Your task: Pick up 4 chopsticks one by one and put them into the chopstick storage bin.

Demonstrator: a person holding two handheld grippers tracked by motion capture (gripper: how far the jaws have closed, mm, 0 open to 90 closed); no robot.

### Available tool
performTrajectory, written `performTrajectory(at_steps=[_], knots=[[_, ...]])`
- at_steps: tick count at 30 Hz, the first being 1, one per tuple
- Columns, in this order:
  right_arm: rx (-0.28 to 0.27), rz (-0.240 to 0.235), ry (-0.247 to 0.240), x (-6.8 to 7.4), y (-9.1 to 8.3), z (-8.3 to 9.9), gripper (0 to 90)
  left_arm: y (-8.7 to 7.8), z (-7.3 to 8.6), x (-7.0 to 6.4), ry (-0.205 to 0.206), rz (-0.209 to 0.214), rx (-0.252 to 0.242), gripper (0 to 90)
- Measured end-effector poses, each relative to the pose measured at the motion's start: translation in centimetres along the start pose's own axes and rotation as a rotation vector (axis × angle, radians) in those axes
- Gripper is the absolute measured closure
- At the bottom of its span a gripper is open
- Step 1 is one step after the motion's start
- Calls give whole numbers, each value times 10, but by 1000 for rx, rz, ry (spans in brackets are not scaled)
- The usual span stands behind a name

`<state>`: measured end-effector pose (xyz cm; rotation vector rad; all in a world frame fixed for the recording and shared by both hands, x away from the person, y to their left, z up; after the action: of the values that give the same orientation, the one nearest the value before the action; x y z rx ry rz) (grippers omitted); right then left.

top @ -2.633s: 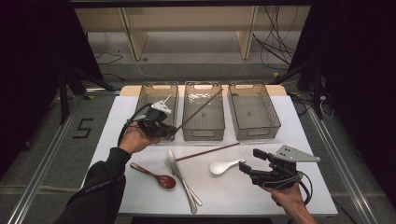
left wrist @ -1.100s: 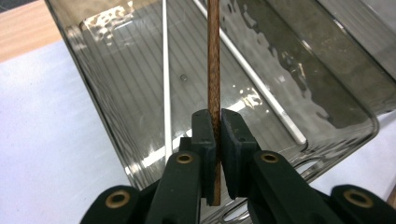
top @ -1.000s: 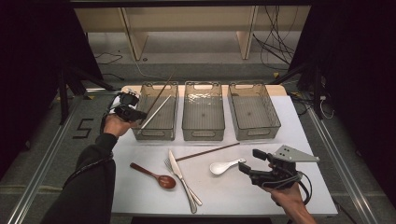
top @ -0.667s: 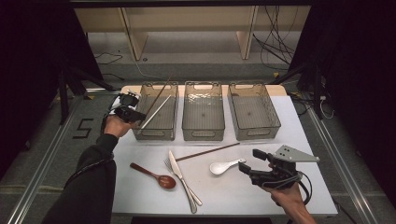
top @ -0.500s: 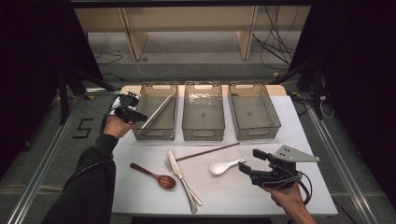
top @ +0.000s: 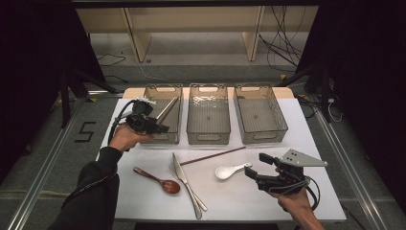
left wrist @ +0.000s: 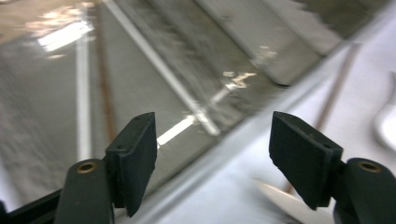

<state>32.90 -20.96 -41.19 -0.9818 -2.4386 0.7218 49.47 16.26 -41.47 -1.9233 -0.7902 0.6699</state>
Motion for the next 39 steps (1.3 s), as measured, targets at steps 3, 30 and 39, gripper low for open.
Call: performTrajectory(at_steps=[3,30,39], knots=[[0,-1,-2,0,0,0,263,4,3,-11,34,5,23,273],[1,-2,-9,1,0,0,263,71,3,-76,269,18,268,380],[2,-2,-10,1,1,0,263,86,7,-82,304,22,330,516]])
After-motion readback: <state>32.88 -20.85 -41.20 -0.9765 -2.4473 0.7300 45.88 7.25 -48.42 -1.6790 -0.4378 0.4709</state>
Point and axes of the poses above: each handheld gripper's, and its own axes: y roughly forward along the jaws, z roughly out of its underside, x roughly to its left, the point moved 4 cm from there along y, roughly forward along the jaws, and after that the axes turned 14 degrees about x, right-handed, at the moved point
